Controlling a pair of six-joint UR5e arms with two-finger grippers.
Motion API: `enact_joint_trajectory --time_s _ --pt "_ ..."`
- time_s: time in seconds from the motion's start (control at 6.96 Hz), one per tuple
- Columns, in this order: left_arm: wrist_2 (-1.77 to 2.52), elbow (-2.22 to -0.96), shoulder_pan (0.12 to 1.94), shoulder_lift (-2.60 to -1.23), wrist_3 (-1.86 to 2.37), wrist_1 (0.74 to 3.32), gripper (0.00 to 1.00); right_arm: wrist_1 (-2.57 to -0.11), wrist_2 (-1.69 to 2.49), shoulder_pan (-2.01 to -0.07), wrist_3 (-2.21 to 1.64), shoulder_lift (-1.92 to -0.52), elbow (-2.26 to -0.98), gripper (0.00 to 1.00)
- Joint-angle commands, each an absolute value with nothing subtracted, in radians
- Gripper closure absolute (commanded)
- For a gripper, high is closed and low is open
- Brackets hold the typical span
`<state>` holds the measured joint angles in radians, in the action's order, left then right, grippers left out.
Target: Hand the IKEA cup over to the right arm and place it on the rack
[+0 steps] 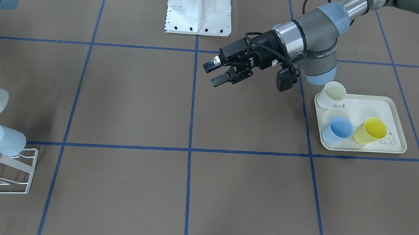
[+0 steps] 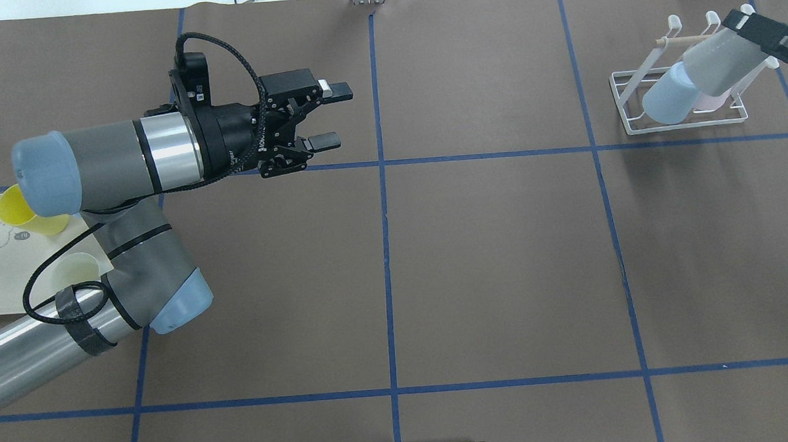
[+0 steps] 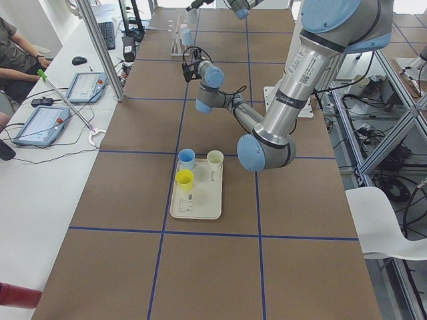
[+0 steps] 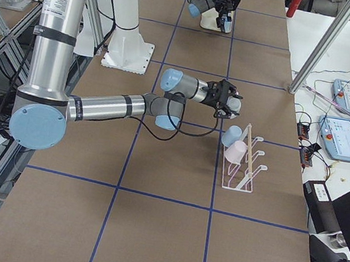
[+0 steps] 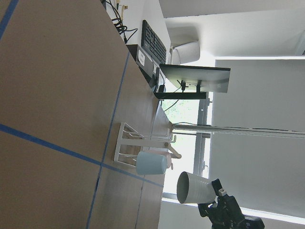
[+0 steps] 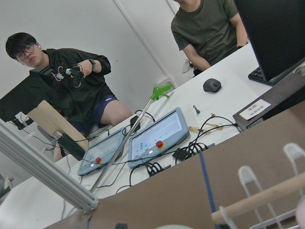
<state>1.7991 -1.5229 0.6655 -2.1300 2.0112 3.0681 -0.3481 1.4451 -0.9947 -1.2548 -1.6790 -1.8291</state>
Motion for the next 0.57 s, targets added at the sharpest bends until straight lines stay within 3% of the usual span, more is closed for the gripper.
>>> enact_joint_trajectory --time_s 0.0,0.43 --pt "1.796 -1.509 0.664 -2.131 2.011 3.068 0.09 -0.385 1.504 -1.109 -1.091 -1.669 -1.764 1.0" --pt "1.795 -1.506 0.663 -2.131 2.011 3.068 0.09 -0.379 1.601 -1.181 -1.033 -1.597 -1.62 1.0"
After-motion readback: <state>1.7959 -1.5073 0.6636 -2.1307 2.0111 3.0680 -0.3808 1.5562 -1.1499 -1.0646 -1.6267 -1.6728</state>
